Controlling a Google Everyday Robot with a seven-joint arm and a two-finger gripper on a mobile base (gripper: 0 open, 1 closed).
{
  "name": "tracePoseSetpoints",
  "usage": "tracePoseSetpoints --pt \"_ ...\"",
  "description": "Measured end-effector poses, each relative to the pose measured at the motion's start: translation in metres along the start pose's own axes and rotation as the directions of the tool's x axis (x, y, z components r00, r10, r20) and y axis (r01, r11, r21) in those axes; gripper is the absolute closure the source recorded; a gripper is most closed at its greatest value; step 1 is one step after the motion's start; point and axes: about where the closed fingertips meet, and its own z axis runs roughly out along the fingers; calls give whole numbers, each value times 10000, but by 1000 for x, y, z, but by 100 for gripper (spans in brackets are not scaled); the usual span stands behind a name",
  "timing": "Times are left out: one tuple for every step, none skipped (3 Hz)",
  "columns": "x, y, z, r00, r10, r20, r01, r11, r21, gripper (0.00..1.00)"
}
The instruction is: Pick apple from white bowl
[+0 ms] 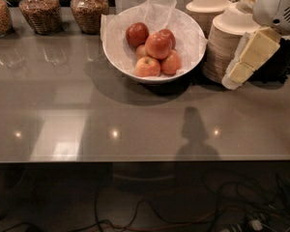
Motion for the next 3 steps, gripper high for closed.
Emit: tracePoseSetpoints --pt "0 0 0 10000 0 0 0 10000 0 0" --pt "-1 0 3 9998 88 195 -90 9999 124 0" --pt "-3 6 21 9938 472 1005 -519 9977 441 0"
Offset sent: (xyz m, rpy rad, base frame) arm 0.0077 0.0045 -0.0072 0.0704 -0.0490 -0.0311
